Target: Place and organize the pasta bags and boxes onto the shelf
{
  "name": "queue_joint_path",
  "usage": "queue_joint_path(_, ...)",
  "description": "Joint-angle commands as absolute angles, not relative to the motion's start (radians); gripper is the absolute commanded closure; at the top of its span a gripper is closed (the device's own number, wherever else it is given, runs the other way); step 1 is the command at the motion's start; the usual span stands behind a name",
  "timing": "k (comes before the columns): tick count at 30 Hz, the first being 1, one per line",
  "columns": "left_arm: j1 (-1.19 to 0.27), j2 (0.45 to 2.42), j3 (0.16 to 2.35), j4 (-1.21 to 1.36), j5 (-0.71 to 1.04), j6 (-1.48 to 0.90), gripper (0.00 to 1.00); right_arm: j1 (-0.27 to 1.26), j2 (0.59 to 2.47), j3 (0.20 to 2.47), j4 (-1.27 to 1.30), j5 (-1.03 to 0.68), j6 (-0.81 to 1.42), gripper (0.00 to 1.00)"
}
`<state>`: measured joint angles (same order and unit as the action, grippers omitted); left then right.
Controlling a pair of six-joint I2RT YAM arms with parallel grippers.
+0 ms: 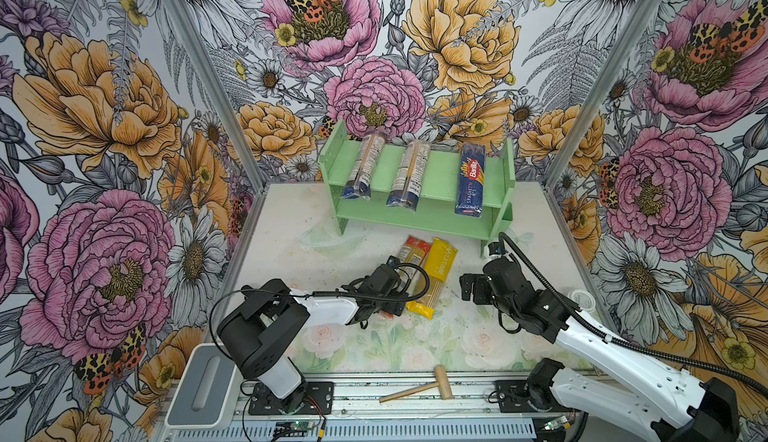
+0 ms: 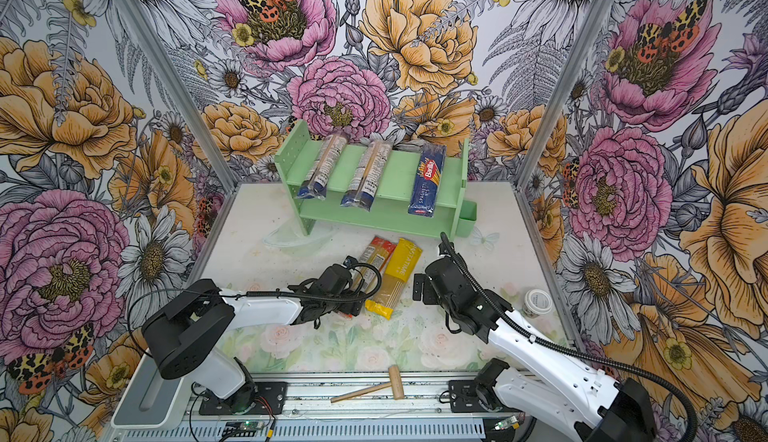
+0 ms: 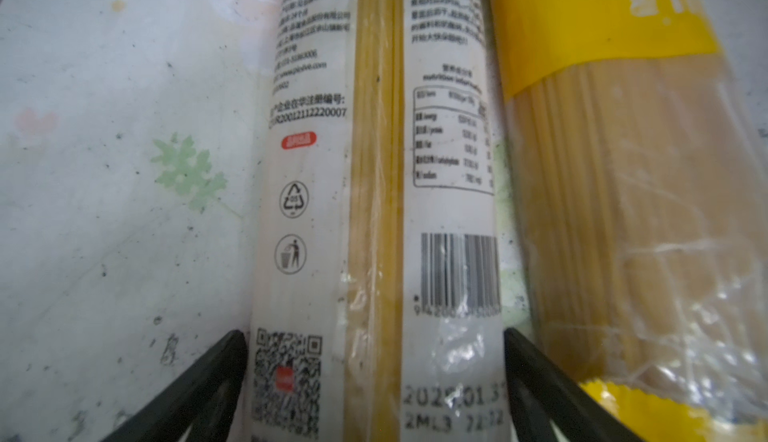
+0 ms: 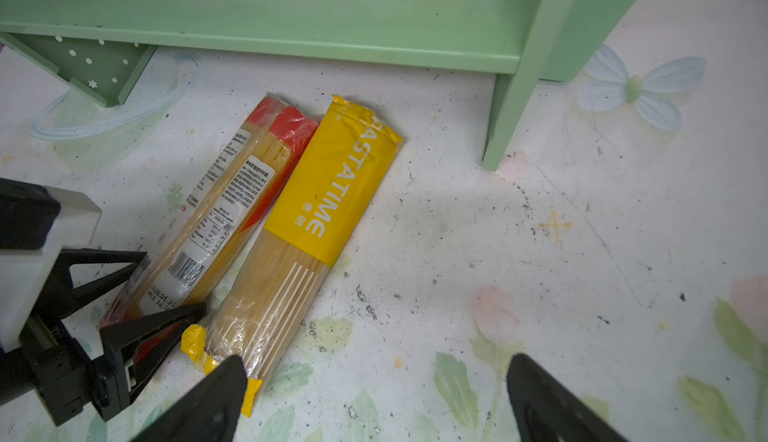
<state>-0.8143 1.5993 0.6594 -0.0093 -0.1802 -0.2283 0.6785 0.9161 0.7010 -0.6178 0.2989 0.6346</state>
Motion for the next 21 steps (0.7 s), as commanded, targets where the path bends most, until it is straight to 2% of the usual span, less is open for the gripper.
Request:
queue_joint_path(1, -0.824, 1.62, 0.661, -0.069, -0.202, -0.249, 0.07, 0.669, 0.899, 0.7, -0.613, 0.317, 0.631, 0.0)
queue_joint_path(7, -0.824, 1.623, 0.662, -0.075, -0.202, -0.26, 0.14, 0.667, 0.9, 0.699, -0.615, 0.319, 0.631, 0.0)
queue_joint_path(21, -0.825, 1.628, 0.66, -0.08, -0.243, -0.294, 0.42, 0.666, 0.886, 0.692, -0.615, 0.32, 0.632, 0.01)
